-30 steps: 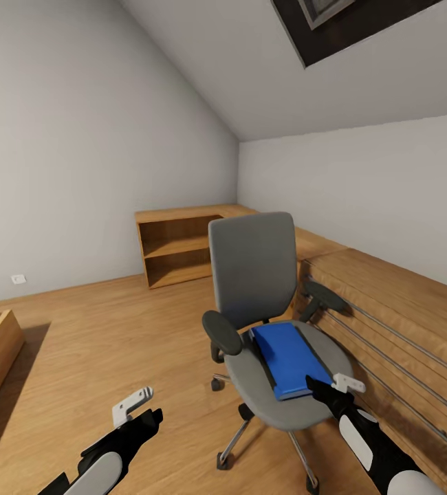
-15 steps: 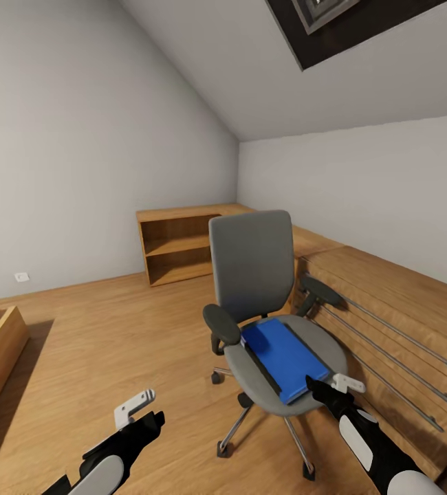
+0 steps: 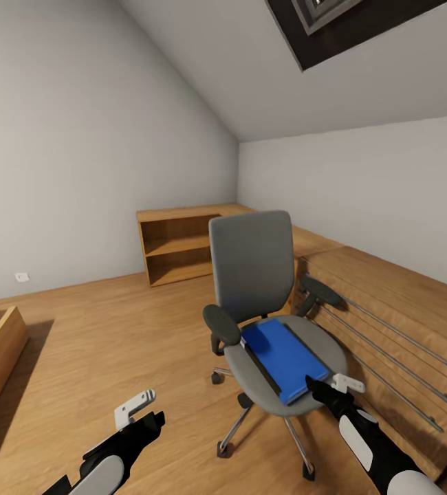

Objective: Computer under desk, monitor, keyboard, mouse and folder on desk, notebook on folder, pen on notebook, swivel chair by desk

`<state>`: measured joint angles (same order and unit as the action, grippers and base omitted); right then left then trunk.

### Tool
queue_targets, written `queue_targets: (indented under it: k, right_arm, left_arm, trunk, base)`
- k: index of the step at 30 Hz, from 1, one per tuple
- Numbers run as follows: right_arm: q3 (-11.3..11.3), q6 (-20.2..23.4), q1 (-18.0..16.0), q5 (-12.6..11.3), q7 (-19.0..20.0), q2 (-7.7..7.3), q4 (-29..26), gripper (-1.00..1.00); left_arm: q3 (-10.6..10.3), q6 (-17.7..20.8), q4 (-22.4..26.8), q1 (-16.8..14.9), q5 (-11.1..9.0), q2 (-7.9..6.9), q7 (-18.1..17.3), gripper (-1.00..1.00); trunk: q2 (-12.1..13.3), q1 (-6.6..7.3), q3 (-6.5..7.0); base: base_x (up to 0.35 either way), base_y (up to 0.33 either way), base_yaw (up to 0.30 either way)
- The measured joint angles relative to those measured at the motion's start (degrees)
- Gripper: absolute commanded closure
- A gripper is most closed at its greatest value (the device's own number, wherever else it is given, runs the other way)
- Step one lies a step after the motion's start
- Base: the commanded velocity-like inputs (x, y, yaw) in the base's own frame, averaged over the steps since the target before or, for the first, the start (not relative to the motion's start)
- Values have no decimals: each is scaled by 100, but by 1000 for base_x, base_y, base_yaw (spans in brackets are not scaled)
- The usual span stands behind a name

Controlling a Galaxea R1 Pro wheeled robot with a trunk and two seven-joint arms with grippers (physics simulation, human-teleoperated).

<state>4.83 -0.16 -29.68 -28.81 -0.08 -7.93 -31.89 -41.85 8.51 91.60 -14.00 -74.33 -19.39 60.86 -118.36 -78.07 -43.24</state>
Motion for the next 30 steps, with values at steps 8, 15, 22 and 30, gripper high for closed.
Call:
queue_targets:
  k: [8,15,22,30]
  right_arm:
    - [4,0,0,0,0,2,0,-100]
    - [4,0,0,0,0,5,-6,-100]
    - [5,0,0,0,0,8,-4,-100]
    - [3,0,0,0,0,2,-8,-100]
  left_arm:
    - [0,4,0,0,-2,7,-3,-100]
    - [-3,3,0,0,-2,9,-6,-100]
    - [-8,0,0,0,-3,9,-3,-100]
    - [-36,-1,0,0,1,8,-4,-100]
  trunk:
    - [321,176,144]
    - [602,330,269]
    - [764,418,342]
    - [764,418,342]
  base:
    - [0,0,0]
    - [0,0,0]
    - [0,0,0]
    - [0,0,0]
